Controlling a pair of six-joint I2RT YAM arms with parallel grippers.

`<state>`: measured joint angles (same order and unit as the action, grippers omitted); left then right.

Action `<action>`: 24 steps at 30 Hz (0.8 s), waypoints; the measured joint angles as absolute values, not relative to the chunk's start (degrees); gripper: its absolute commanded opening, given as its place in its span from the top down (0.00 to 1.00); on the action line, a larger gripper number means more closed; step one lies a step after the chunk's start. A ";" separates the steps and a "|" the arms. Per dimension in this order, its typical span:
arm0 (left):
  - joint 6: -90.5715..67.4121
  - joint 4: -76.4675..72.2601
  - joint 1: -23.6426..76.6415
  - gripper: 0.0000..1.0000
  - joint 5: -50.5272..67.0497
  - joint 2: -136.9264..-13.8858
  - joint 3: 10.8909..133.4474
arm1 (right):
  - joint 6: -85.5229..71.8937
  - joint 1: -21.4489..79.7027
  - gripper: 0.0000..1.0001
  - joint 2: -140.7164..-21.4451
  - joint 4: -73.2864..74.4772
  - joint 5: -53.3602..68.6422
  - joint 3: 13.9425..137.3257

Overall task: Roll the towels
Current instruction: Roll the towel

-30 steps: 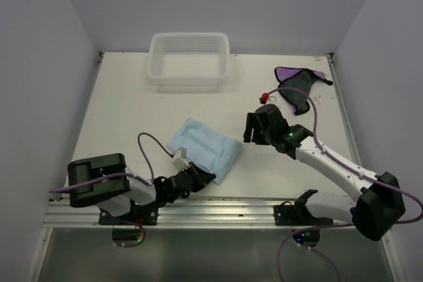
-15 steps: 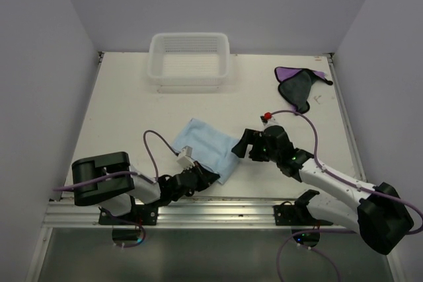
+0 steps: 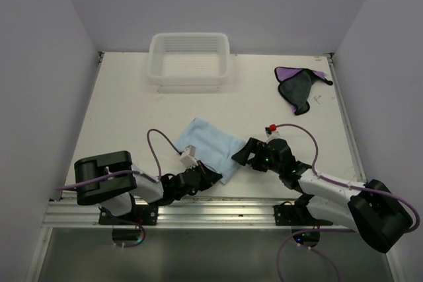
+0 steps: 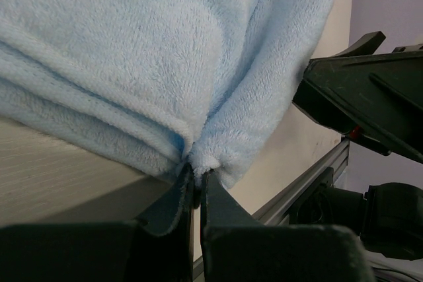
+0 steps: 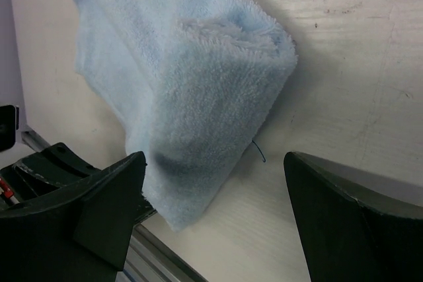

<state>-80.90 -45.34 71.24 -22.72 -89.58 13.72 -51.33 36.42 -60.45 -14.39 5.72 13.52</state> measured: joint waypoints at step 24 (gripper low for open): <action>-81.95 -46.15 71.24 1.00 -22.68 -90.21 13.58 | -59.70 36.42 0.32 -70.06 -37.52 5.61 6.42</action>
